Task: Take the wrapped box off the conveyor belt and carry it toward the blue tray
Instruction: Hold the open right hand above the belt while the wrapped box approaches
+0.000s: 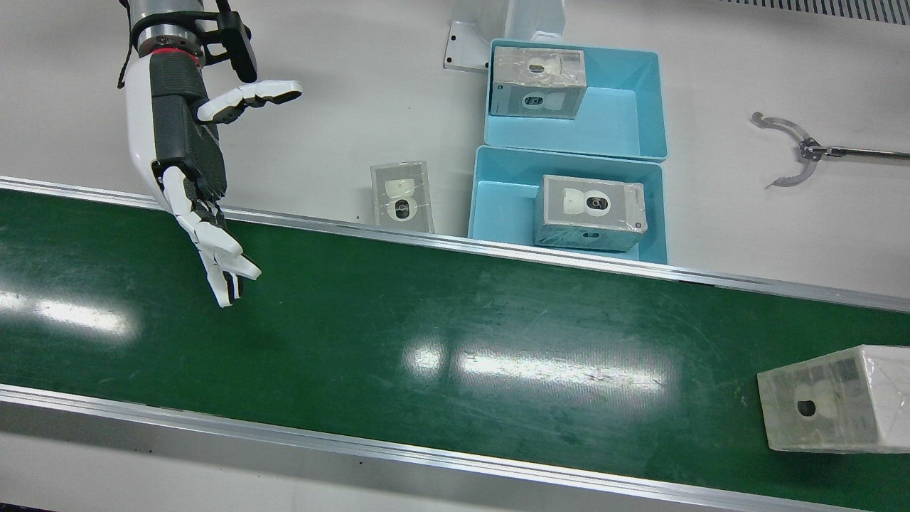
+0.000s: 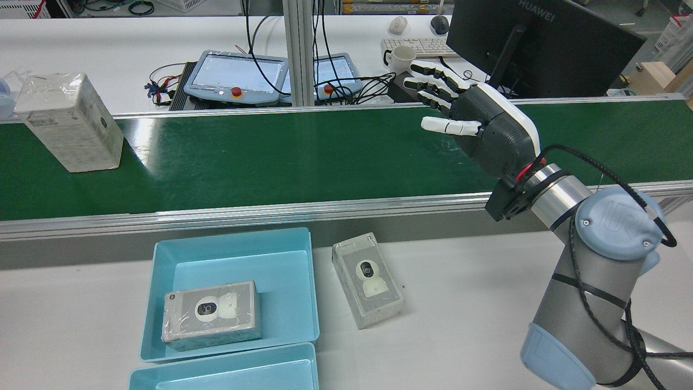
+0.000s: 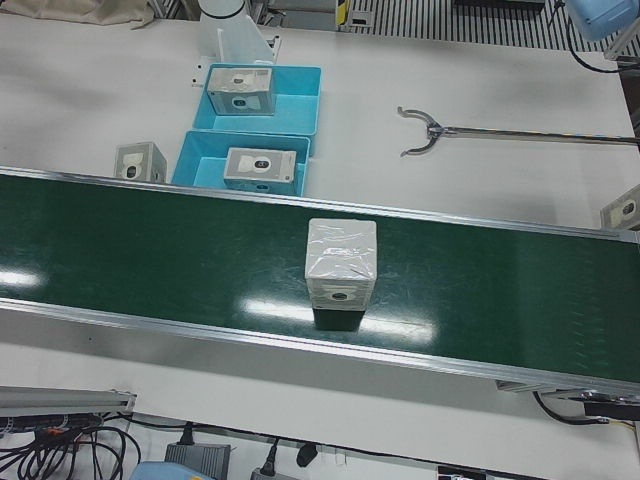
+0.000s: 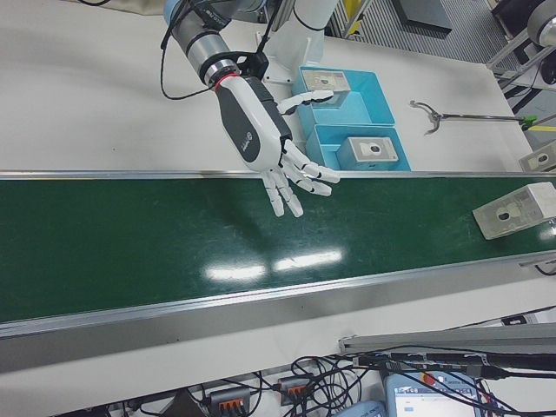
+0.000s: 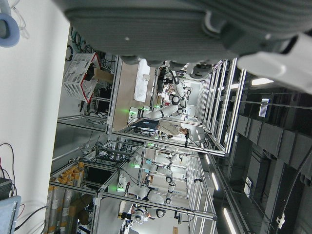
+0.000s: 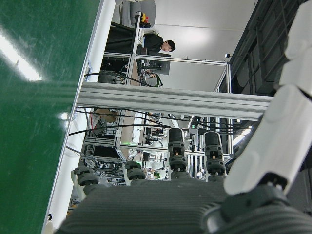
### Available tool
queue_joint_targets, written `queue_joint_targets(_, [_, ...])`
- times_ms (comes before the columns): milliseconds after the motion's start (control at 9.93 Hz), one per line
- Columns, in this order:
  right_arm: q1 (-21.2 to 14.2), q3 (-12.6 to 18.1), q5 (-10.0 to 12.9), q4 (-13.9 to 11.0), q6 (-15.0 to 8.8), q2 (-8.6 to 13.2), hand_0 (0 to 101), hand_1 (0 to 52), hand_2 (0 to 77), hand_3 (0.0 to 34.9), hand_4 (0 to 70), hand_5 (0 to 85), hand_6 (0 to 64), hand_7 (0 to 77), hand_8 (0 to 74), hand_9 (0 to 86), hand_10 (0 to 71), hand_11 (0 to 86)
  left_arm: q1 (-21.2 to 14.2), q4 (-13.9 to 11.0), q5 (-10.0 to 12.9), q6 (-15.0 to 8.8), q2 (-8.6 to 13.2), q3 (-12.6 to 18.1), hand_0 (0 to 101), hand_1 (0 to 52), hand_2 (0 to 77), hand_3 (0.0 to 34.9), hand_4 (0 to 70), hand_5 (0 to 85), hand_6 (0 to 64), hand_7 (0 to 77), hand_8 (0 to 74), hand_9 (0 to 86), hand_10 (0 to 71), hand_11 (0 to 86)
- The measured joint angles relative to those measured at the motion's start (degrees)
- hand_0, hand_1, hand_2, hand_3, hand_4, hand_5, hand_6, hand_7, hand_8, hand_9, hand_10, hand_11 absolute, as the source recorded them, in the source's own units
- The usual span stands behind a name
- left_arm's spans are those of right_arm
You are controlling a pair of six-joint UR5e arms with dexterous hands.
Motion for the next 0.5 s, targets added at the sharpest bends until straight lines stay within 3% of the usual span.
queue_joint_targets(504, [-0.29,-0.12,0.00,0.00,-0.02,0.17,39,8.2,14.2,29.7,6.0,20.2,0.0,21.8,1.1,7.6,3.3,5.4,0.00,0.00,0.00,0.00,0.00,0.00,0,0.0,1.1,0.0,0.0,0.5,0.0,0.5,0.5,0.0,0.0,0.0])
